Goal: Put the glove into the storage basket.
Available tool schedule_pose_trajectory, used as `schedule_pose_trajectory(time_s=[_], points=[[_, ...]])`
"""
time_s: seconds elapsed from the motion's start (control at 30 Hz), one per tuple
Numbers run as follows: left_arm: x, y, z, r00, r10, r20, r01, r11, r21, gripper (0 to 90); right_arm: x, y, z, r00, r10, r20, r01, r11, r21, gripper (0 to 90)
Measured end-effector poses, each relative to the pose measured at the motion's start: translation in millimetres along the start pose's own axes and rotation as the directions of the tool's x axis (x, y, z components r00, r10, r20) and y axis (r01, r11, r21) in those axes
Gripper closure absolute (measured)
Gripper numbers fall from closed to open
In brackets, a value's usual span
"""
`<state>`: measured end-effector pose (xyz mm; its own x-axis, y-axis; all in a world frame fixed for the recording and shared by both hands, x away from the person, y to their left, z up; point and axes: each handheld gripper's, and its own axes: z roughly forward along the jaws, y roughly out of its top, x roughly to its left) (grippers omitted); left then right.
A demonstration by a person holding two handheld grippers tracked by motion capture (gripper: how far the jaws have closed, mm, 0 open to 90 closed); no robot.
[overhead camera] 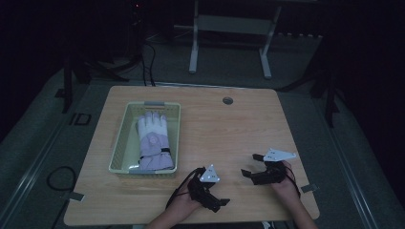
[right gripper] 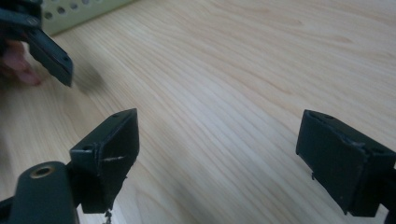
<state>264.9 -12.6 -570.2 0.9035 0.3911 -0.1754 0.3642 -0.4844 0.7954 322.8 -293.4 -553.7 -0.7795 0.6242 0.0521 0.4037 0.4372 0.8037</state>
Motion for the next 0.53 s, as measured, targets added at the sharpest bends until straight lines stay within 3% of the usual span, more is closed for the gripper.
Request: schedule_pose_trajectory(time_s=[0.53], points=[[0.0, -2.9, -2.2, 0.9998, -0.005, 0.021, 0.006, 0.9994, -0.035, 1.5, -4.0, -5.2, 2.7, 0.9994, 0.000, 0.036, -0.002, 0.999, 0.034, 13.3]])
